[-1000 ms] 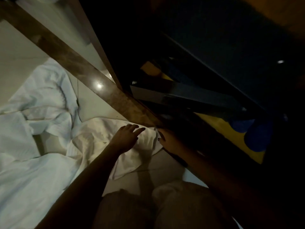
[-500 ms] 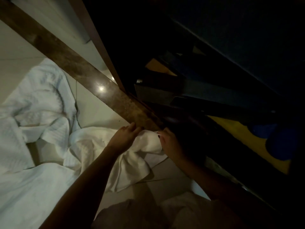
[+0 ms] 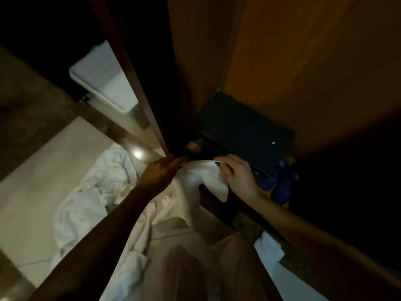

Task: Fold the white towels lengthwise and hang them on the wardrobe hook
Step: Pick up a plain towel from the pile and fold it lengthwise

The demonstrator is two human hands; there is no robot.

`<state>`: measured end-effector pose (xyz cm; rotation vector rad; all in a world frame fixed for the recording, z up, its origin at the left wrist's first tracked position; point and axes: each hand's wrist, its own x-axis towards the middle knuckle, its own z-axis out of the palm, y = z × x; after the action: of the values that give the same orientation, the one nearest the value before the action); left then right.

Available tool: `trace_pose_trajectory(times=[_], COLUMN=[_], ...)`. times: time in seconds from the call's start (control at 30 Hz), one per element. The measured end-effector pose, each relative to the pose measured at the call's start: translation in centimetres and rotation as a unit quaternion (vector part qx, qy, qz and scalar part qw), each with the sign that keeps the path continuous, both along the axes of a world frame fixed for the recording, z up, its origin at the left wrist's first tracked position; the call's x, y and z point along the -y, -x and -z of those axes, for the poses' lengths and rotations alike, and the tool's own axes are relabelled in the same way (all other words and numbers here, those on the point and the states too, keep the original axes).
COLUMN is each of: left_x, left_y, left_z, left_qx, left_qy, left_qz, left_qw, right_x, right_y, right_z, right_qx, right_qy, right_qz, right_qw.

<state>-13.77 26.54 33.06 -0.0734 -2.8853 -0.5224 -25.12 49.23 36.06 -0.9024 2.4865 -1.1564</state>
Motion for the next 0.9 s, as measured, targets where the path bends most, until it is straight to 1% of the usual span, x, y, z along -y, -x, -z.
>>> trace_pose_trajectory(times=[0.1, 0.17, 0.27, 0.33, 0.43, 0.53, 0.63, 0.73, 0.8, 0.9], left_x=[-0.6, -1.3, -2.8, -3.9, -5.5, -7.3, -9.2, -11.3, -12.7, -14.9], left_y=[0.7, 1.3, 2.6, 3.7, 5.2, 6.5, 7.9, 8.9, 9.6, 11.0], left_z=[-10.4, -16.9, -26.4, -32.7, -41.5, -48.7, -54.8, -59.4, -61.7, -64.3], left_qx=[-0.032, -0.044, -0.054, -0.073, -0.109, -0.130, -0.104, -0.068, -0.065, -0.095], left_qy=[0.009, -0.019, -0.103, -0.175, -0.294, -0.389, -0.481, -0.518, -0.527, -0.522], left_qz=[0.007, -0.011, -0.041, -0.026, 0.004, 0.025, 0.069, 0.144, 0.171, 0.186], left_qw=[0.999, 0.999, 0.992, 0.981, 0.949, 0.912, 0.868, 0.840, 0.830, 0.827], right_x=[-0.2, -0.5, -0.8, -1.1, -1.8, -2.4, -3.1, -4.1, -5.1, -7.2], right_y=[0.7, 1.2, 1.6, 1.8, 1.8, 1.6, 1.5, 1.2, 1.3, 1.9], right_z=[-10.2, -16.8, -26.8, -33.3, -42.3, -50.2, -56.7, -61.0, -62.8, -64.9], right_qx=[-0.015, -0.035, -0.070, -0.075, -0.072, -0.102, -0.128, -0.142, -0.132, -0.117], right_qy=[0.027, 0.046, 0.084, 0.125, 0.179, 0.192, 0.202, 0.228, 0.249, 0.280], right_qz=[0.025, 0.033, 0.051, 0.072, 0.094, 0.093, 0.098, 0.111, 0.111, 0.125], right_qw=[0.999, 0.998, 0.993, 0.987, 0.977, 0.972, 0.966, 0.957, 0.953, 0.945])
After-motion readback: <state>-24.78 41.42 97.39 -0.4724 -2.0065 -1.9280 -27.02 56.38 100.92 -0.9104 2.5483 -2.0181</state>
